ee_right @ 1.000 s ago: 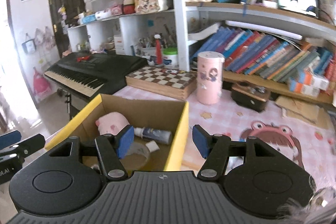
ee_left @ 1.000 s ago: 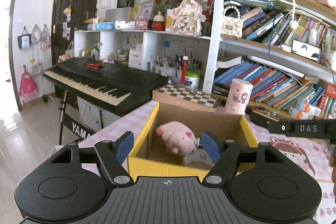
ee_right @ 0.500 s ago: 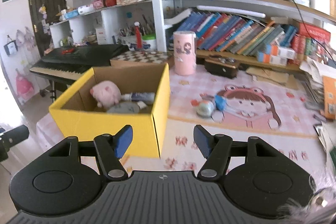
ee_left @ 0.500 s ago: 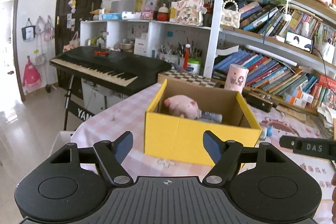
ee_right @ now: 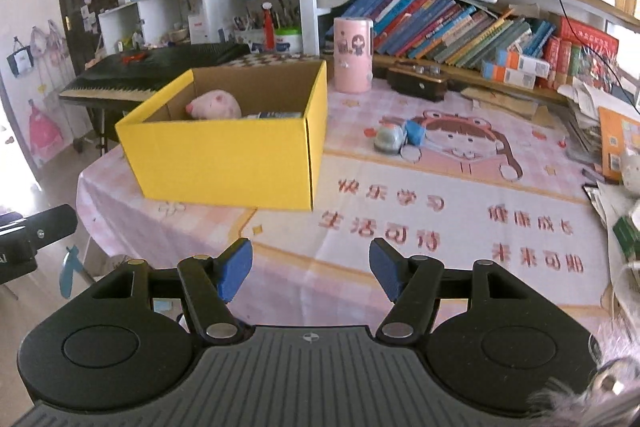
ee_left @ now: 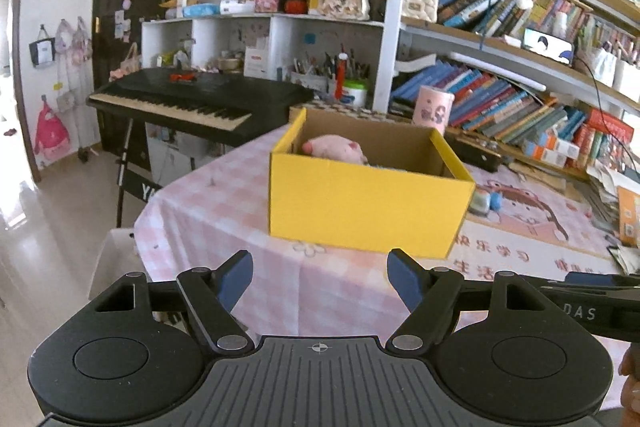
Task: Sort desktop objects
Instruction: 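Withdraw both tools from the yellow box toward the toy car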
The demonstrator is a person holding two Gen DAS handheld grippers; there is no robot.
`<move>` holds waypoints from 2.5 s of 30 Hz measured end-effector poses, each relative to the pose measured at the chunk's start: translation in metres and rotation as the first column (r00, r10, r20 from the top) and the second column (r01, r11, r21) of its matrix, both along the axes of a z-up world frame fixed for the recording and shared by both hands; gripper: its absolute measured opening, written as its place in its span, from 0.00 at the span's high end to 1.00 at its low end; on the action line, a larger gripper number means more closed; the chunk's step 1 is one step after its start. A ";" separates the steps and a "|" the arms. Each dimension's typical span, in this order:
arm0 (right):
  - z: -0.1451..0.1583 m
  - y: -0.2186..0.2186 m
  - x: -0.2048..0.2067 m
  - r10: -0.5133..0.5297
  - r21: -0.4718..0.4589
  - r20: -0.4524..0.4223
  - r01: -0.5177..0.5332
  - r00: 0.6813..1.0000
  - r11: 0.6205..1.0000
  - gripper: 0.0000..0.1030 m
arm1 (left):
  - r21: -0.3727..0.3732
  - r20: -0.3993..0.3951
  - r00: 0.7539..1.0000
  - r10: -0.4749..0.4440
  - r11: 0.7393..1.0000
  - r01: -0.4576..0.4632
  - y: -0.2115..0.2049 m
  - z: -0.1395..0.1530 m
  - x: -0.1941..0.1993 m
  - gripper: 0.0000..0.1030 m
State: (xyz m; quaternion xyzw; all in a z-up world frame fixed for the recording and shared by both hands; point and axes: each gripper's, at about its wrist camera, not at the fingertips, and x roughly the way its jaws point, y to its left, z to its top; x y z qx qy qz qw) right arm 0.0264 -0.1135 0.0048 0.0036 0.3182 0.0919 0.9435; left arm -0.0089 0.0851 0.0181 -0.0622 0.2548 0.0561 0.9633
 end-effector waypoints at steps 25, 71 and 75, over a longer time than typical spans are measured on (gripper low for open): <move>-0.016 -0.018 -0.011 -0.091 -0.055 -0.099 0.085 0.991 0.995 0.28 | -0.039 -0.104 0.985 -0.139 0.990 0.135 -0.029 -0.019 0.012 0.19; -0.024 -0.140 0.087 -0.217 -0.063 -0.162 0.210 0.963 0.976 0.26 | -0.017 -0.165 0.929 -0.331 0.943 0.333 -0.162 -0.028 0.126 0.19; -0.025 -0.153 0.103 -0.208 -0.064 -0.166 0.200 0.964 0.978 0.26 | -0.019 -0.171 0.931 -0.324 0.945 0.325 -0.175 -0.030 0.139 0.19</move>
